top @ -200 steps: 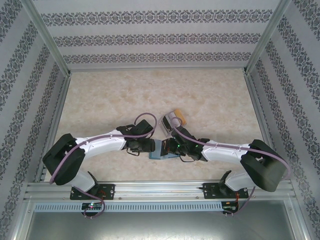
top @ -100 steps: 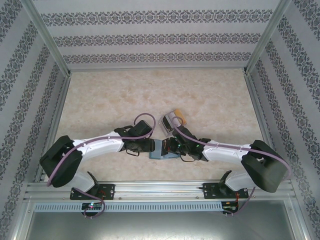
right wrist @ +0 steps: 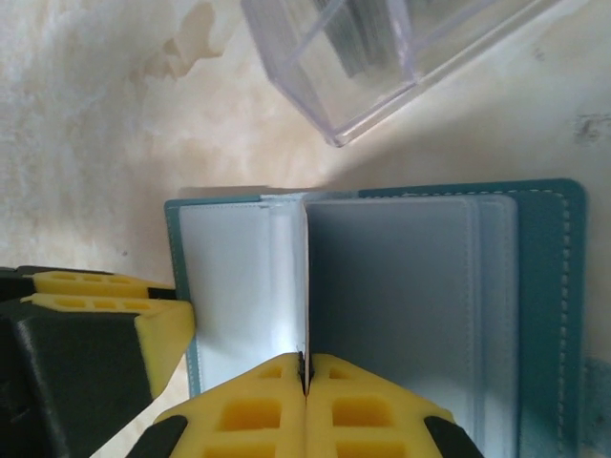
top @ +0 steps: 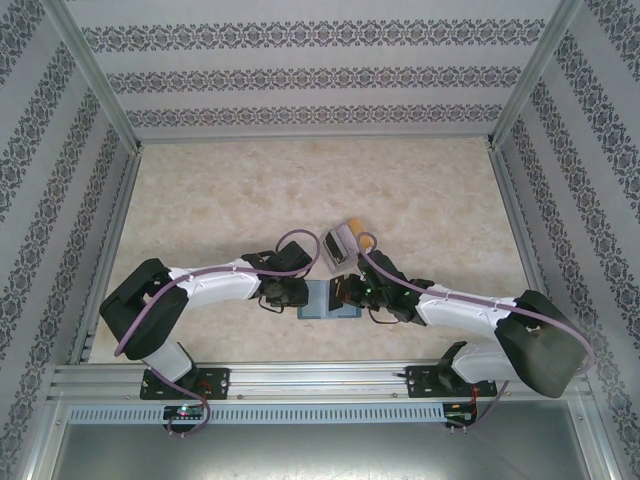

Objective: Put the credit cards into the card holder
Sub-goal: Insert the credit card into the card slot.

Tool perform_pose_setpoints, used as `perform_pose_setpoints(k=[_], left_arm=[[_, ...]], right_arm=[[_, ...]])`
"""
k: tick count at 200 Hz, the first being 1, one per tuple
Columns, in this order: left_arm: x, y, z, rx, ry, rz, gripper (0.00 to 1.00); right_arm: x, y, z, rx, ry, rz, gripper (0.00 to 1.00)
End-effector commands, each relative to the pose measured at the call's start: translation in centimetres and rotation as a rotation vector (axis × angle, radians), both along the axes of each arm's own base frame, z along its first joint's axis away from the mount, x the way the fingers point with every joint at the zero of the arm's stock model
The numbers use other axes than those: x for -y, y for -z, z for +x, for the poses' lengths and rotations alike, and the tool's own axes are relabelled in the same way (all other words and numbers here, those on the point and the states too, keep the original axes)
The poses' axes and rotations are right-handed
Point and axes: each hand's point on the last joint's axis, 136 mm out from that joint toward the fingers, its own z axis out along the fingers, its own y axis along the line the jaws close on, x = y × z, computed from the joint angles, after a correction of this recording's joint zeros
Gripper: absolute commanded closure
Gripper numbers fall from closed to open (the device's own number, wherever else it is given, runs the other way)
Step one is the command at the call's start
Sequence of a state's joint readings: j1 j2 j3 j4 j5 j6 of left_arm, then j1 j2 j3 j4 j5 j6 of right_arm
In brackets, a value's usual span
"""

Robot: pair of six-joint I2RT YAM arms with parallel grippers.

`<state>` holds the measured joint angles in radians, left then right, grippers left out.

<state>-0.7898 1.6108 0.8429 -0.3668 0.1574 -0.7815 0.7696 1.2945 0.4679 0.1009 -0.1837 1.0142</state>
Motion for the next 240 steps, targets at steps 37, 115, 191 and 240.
perform_pose_setpoints(k=[37,115,191,240], left_arm=[[0.3,-0.1,0.8,0.01,0.019,0.009,0.76],[-0.1,0.5,0.6,0.001,0.021,0.03,0.78],[-0.2,0.6,0.6,0.0,0.018,0.035,0.78],[-0.5,0.4,0.7,0.007,0.008,0.048,0.78]], right_arm=[[-1.7,0.4,0.4,0.001,-0.059,0.041,0.99],[-0.5,4.4,-0.8,-0.078,-0.069,-0.048,0.99],[-1.7,4.6,-0.8,-0.097,-0.108,-0.054,0.98],[-1.1,4.3,-1.4,-0.097,-0.117,-0.061,0.98]])
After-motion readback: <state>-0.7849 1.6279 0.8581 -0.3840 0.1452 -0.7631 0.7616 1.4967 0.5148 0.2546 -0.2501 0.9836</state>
